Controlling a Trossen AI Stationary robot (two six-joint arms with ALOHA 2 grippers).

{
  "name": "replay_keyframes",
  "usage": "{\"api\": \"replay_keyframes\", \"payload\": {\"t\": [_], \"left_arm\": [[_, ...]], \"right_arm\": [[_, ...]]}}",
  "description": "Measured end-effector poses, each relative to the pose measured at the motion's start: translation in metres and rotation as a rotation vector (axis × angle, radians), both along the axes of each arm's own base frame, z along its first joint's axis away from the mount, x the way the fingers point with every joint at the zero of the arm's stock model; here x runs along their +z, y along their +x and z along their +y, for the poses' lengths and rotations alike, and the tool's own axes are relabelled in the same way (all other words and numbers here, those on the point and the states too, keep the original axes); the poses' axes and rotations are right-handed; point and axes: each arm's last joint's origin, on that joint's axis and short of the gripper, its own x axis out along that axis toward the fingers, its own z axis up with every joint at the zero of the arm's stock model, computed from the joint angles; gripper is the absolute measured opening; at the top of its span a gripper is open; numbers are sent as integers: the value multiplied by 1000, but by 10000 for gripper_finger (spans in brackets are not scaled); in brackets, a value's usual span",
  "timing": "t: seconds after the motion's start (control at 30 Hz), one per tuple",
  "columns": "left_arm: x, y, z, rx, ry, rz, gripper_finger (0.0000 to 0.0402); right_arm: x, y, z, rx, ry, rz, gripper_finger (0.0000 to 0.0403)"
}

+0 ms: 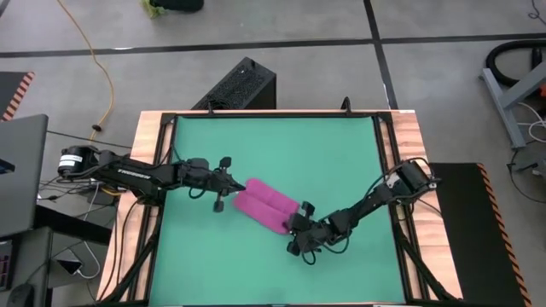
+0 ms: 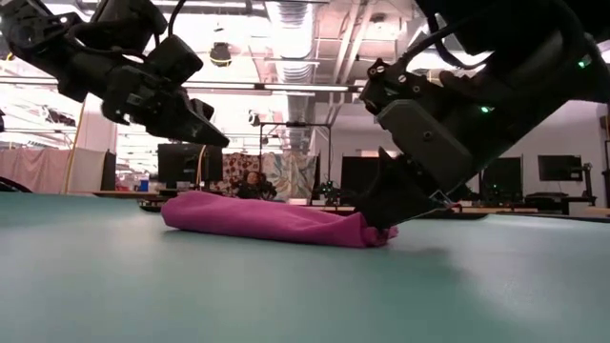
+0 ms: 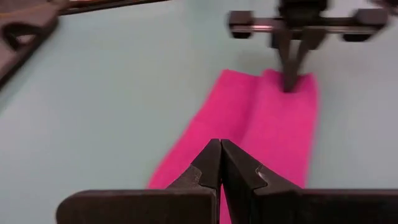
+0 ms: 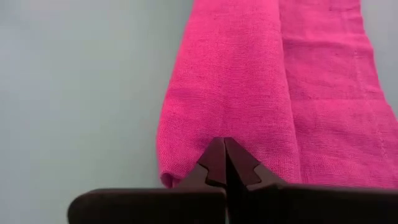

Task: Roll towel into tight, uniform cylinder
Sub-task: Roll the pink towel

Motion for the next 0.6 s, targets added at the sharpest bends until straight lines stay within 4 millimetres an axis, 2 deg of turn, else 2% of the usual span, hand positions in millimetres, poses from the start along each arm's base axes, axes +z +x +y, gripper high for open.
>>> {"api": "replay_keyframes", "payload": {"t": [0.1,0.2,0.4,0.6], "left_arm": [[-3,0,-4,-93,-9,13,0],[-16,-6,-10,-150,1,40,0],[-38,-12,-13,-88,57,15,0],[-58,7,-8,-70,92,111,0]], "right_arm": [[-1,-2,2,4,-9,8,8],[-2,-4,1,4,-19,30,8],[-3,-4,0,12,-16,50,8],[-4,-4,-1,19,-17,60,8]]}}
